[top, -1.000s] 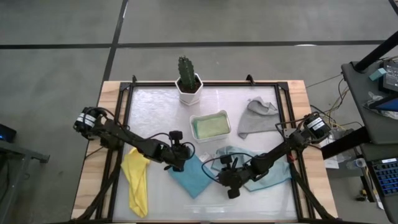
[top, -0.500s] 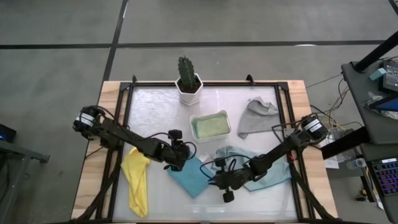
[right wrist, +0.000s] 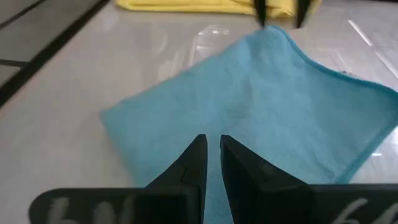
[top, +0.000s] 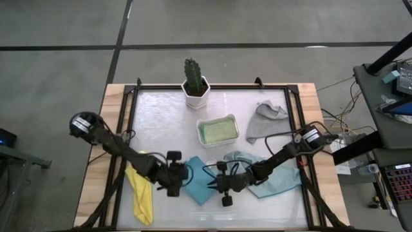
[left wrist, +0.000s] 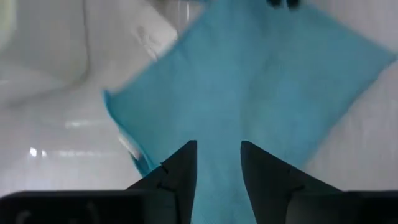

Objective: Fold microfiber towels
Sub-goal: Fold the dark blue towel

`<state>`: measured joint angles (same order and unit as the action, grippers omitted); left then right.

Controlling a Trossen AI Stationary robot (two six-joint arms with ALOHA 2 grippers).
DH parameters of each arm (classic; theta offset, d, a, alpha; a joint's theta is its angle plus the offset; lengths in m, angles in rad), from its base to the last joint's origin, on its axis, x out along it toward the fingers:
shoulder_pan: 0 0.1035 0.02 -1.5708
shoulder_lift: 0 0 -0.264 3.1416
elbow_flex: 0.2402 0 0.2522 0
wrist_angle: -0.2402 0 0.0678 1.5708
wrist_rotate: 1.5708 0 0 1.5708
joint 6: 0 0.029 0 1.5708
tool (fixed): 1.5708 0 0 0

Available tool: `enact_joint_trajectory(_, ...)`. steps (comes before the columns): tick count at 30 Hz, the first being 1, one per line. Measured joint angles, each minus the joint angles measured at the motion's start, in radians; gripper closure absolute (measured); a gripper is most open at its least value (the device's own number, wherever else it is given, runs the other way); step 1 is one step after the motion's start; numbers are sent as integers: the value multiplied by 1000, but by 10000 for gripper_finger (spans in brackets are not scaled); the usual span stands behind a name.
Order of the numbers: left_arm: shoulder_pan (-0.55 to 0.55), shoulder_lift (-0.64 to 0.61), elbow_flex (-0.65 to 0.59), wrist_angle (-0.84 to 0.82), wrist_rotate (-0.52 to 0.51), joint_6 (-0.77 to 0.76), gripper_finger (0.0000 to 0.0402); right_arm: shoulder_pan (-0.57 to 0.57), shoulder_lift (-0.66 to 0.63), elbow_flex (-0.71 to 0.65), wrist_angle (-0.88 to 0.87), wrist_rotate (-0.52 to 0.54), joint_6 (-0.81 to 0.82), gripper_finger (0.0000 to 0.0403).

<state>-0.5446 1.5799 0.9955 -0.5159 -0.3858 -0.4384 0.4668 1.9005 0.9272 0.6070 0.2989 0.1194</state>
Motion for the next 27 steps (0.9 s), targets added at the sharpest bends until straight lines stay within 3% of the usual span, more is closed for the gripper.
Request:
enact_joint_trajectory(8, -18, 27, -109, 14, -13, -156, 335, -3, 18, 0, -27, -2, 3, 365)
enact_joint_trajectory(20, -18, 8, -131, 32, -12, -158, 350, -3, -18, 0, -102, -3, -1, 365)
enact_joint_trajectory(27, -18, -30, -107, 33, -9, -156, 350, -2, -107, 1, -187, -138, 23, 360)
